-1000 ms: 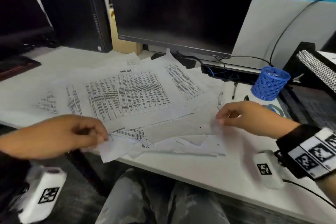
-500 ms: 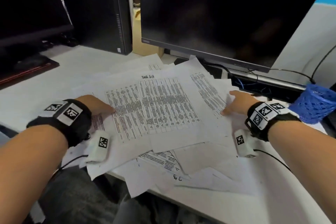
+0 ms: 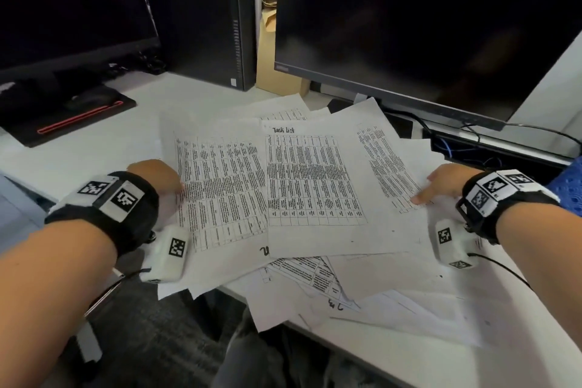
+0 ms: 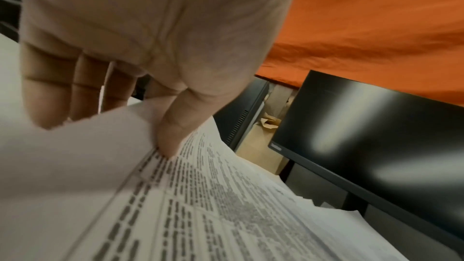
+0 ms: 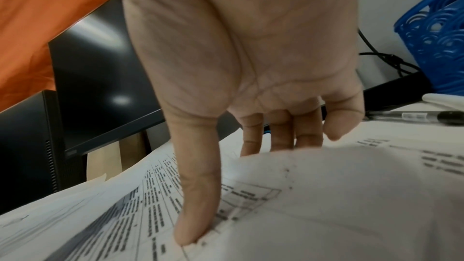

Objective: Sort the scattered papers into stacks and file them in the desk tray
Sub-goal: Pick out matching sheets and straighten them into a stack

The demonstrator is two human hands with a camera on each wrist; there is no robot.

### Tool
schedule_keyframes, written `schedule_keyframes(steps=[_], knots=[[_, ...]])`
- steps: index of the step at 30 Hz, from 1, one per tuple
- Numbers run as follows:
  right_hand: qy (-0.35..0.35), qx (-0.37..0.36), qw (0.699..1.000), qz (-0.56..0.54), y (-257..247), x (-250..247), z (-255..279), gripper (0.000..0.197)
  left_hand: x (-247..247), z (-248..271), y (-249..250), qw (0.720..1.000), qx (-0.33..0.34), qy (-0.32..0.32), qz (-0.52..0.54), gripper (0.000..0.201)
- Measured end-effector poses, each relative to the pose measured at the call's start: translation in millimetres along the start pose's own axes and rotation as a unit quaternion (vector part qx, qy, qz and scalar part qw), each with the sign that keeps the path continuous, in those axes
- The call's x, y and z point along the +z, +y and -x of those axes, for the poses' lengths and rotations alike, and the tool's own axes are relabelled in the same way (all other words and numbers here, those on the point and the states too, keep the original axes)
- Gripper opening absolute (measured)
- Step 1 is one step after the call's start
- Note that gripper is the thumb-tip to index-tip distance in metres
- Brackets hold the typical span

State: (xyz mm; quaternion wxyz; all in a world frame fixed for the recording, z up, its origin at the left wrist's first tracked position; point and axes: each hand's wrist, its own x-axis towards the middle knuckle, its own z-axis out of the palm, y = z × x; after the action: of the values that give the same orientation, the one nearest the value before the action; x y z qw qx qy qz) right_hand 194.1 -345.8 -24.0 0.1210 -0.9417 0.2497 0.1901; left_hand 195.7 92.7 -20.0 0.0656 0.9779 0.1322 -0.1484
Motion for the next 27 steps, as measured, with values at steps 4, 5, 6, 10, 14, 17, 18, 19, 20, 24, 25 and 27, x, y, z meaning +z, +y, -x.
schedule_keyframes(steps=[4,5,6,10,14,17,18,19,20,24,25,27], knots=[[0.063,-0.047,0.997,0.025,-1.5,0.1,11.6,0.063,-0.1,9.0,-6.9,0.999,-0.018,-0.016,0.043,0.039],[0.071,-0.062,0.995,0.024,-0.9,-0.4,13.1,0.058,0.1,12.1,-4.3,0.996,-0.022,-0.018,0.083,0.04],[0.069,-0.071,0.995,0.019,0.6,1.1,12.3,0.055,0.9,11.8,-2.3,0.993,-0.025,-0.016,0.114,0.042],[-0.013,-0.092,0.99,-0.108,6.8,13.1,10.9,0.058,9.9,10.8,7.5,0.981,-0.052,0.009,0.187,0.049],[-0.021,-0.119,0.99,-0.078,-12.5,28.4,16.2,0.049,19.8,8.7,22.4,0.937,-0.087,0.085,0.327,0.051],[-0.022,-0.128,0.987,-0.097,-24.0,30.4,20.4,0.046,19.7,13.9,25.1,0.891,-0.083,0.155,0.418,0.046],[-0.019,-0.124,0.986,-0.111,-22.3,29.9,17.2,0.045,18.8,12.4,21.6,0.88,-0.083,0.17,0.435,0.048],[-0.026,-0.116,0.984,-0.133,-18.9,29.5,14.8,0.045,16.4,12.8,16.9,0.873,-0.082,0.181,0.444,0.053],[-0.032,-0.106,0.98,-0.164,-15.8,27.5,16.7,0.044,14.2,10.8,11.1,0.872,-0.088,0.185,0.444,0.057],[-0.082,-0.071,0.93,-0.352,1.0,23.7,31.0,0.017,6.2,-2.7,-14.7,0.883,-0.139,0.156,0.419,0.057],[-0.108,-0.066,0.911,-0.392,4.0,24.2,34.2,0.015,5.4,-4.0,-16.9,0.884,-0.139,0.153,0.419,0.055],[-0.146,-0.088,0.886,-0.43,5.5,26.7,34.5,0.019,8.4,-1.4,-14.3,0.886,-0.121,0.141,0.426,0.046]])
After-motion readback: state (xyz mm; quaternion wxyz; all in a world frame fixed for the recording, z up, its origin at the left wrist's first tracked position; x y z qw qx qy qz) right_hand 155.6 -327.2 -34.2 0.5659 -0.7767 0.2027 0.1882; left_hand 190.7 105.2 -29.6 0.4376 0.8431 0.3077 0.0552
